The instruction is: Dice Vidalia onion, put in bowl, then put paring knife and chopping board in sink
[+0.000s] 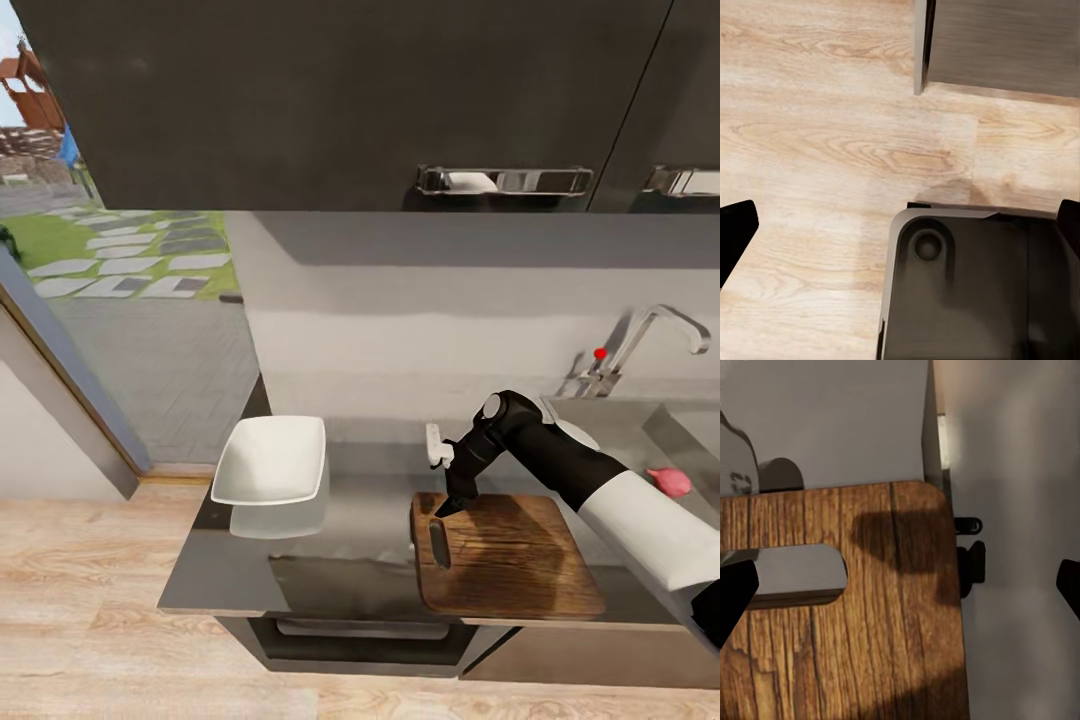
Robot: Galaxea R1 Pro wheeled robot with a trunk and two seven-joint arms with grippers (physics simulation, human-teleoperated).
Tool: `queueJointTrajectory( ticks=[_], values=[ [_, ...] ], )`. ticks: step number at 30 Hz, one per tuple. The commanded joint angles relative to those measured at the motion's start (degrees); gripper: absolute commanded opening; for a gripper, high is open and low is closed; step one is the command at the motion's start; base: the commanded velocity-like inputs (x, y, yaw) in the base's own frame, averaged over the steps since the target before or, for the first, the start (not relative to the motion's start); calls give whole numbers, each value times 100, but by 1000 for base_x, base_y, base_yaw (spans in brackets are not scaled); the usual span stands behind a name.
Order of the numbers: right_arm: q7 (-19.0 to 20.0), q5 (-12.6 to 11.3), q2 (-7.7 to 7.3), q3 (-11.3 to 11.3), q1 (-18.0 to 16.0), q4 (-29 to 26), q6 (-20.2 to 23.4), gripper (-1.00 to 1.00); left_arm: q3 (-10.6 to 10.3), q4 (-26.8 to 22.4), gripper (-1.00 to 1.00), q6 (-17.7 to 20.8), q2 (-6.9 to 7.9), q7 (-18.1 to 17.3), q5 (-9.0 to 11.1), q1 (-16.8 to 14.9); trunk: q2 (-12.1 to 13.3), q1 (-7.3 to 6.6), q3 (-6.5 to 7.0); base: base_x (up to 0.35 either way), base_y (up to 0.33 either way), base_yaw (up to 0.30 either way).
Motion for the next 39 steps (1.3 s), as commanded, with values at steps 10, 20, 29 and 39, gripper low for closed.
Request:
queueJointTrajectory(
  ticks=[10, 20, 29, 39],
  values=[
    [18, 11, -9, 12, -6, -8, 59, 100, -9, 20, 100, -7, 2, -4, 36, 1, -11, 3, -66, 0, 0, 0],
    [18, 11, -9, 12, -6, -2, 56, 100, -9, 20, 100, -7, 2, -6, 35, 1, -11, 3, -119, 0, 0, 0],
    [18, 11, -16, 12, -4, 40, 51, 100, -9, 25, 100, -5, 2, -5, 35, 1, -11, 3, -166, 0, 0, 0],
    [12, 12, -11, 12, -6, 208, 36, 100, -9, 21, 100, -7, 2, -5, 35, 1, -11, 3, -215, 0, 0, 0]
  ],
)
